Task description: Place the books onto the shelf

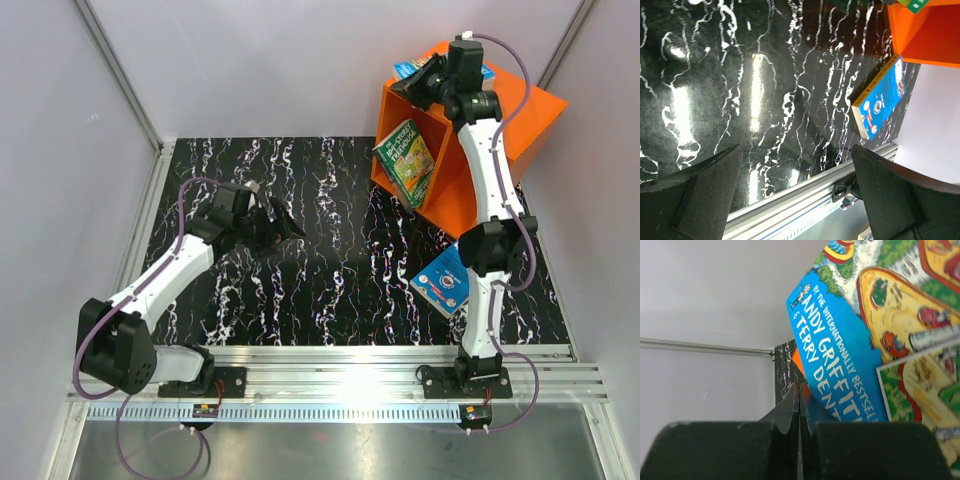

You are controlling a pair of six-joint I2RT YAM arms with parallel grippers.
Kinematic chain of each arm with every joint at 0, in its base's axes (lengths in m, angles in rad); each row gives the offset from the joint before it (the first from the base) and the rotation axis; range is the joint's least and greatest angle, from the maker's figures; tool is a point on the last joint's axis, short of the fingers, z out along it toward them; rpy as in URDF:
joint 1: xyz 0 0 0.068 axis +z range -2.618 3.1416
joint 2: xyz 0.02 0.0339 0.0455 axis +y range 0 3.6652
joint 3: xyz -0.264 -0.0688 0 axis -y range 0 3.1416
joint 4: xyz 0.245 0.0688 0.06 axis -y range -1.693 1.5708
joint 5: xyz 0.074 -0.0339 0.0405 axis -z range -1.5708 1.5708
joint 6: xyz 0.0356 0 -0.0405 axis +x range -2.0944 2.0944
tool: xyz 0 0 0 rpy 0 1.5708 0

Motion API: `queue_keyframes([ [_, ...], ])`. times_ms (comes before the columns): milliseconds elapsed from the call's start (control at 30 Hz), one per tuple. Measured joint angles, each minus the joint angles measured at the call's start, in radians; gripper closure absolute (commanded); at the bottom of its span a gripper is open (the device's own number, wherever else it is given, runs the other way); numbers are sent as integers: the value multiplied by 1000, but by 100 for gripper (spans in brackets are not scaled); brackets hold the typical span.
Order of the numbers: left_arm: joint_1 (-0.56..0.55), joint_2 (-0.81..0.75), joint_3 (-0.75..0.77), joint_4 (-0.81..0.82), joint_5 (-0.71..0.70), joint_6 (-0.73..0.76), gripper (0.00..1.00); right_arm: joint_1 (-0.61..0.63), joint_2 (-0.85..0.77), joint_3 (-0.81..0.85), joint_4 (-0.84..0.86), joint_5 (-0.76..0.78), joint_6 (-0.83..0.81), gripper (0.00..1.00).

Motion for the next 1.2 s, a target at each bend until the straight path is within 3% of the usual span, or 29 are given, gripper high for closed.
queue_keyframes([
  [367, 5, 50, -3, 21, 6, -1, 6, -130, -146, -180, -43, -14, -46, 99],
  [667, 5, 68, 4, 23, 11, -2, 6, -132, -171, -265, 37, -194, -54, 94],
  [800, 5, 79, 23, 22, 11, -1, 6, -108, -223, -352, 36, -255, -65, 82],
  [900, 5, 93, 51, 18, 11, 2, 6, -90, -267, -405, 21, -278, -79, 59],
  [933, 5, 99, 64, 17, 11, 3, 6, -87, -286, -418, 11, -278, -86, 43],
  [1067, -6, 130, 130, 16, 13, 10, 6, -83, -426, -507, -27, -256, -132, 16],
  [1200, -58, 187, 212, 15, 16, 24, 3, -84, -656, -633, -80, -180, -181, 4],
])
